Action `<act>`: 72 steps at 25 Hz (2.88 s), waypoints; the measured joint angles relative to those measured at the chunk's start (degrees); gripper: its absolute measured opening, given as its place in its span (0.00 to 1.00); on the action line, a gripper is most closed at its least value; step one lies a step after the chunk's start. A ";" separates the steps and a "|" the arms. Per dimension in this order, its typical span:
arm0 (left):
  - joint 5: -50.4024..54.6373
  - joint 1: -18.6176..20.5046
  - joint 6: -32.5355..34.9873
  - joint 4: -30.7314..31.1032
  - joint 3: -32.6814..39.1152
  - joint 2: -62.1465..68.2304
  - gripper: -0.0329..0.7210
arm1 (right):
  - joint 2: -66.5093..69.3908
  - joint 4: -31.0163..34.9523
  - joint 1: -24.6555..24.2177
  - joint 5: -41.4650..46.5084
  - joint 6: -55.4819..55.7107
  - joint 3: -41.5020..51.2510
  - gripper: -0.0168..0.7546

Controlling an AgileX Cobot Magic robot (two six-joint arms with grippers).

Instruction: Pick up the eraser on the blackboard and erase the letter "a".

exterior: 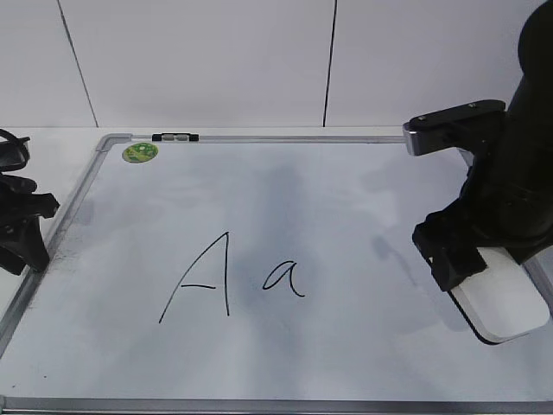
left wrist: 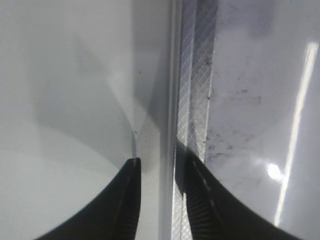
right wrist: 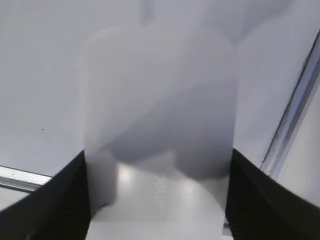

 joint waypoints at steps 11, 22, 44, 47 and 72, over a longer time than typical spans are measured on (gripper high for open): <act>0.67 0.00 0.13 -1.00 -0.23 0.14 0.07 | 0.00 0.00 0.00 -0.12 -0.14 0.00 0.71; 0.67 0.00 0.26 -1.81 -0.27 0.14 0.07 | 2.82 1.77 0.00 0.72 -3.30 -5.10 0.71; 0.67 0.00 0.43 -2.24 -0.27 0.14 0.07 | 28.82 4.98 5.59 5.98 -7.27 -32.05 0.71; 0.57 0.00 0.43 -2.24 -0.27 0.14 0.07 | 30.66 4.59 5.59 5.98 -7.27 -32.05 0.71; -0.44 0.00 0.57 -2.46 -0.27 0.17 0.07 | 35.57 3.23 7.66 6.73 -7.45 -34.25 0.71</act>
